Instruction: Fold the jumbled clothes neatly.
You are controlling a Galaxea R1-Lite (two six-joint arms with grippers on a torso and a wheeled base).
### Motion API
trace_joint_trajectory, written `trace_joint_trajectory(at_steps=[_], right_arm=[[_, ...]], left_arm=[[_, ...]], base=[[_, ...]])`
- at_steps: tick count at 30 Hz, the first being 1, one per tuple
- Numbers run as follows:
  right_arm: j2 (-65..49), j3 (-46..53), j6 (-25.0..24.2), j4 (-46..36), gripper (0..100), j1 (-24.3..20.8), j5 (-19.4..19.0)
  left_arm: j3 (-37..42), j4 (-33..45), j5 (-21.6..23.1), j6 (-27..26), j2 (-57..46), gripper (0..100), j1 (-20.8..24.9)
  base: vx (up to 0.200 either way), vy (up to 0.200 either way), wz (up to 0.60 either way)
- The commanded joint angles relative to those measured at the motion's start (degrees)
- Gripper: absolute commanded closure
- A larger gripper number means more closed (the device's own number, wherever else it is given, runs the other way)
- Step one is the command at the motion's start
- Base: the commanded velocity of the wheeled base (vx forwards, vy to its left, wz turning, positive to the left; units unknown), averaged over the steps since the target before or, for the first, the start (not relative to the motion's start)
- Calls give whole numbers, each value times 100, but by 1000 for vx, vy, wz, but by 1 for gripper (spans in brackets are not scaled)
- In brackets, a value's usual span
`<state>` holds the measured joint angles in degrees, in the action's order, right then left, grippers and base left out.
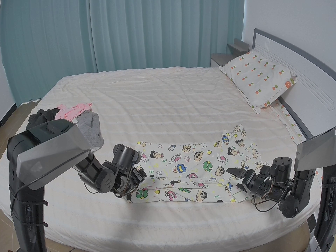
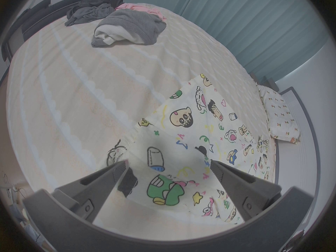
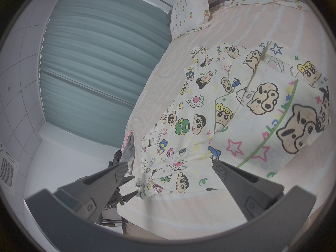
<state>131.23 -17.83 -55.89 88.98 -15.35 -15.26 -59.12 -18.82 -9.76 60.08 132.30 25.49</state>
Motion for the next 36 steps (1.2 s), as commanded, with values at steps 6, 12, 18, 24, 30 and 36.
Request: trace_joint_trajectory(at_steps=[6, 12, 18, 24, 30, 36], right_arm=[[-1, -1, 0, 85, 0, -3, -3], [-1, 8, 0, 85, 0, -12, -3], [-1, -1, 0, 85, 0, -12, -3], [-1, 8, 0, 85, 0, -12, -3], [8, 8, 0, 85, 0, -12, -3], [-1, 26, 0, 93, 0, -12, -3]], left_arm=[[-134, 10, -69, 4, 155, 0, 0], [-170, -25, -78, 4, 182, 0, 9], [-161, -25, -201, 4, 217, 100, 9], [-170, -34, -228, 4, 217, 100, 26], [-161, -69, -509, 4, 173, 100, 26], [-178, -69, -562, -5, -108, 100, 17]], base=[[0, 0, 0], [0, 0, 0], [0, 0, 0], [0, 0, 0], [0, 0, 0], [0, 0, 0]])
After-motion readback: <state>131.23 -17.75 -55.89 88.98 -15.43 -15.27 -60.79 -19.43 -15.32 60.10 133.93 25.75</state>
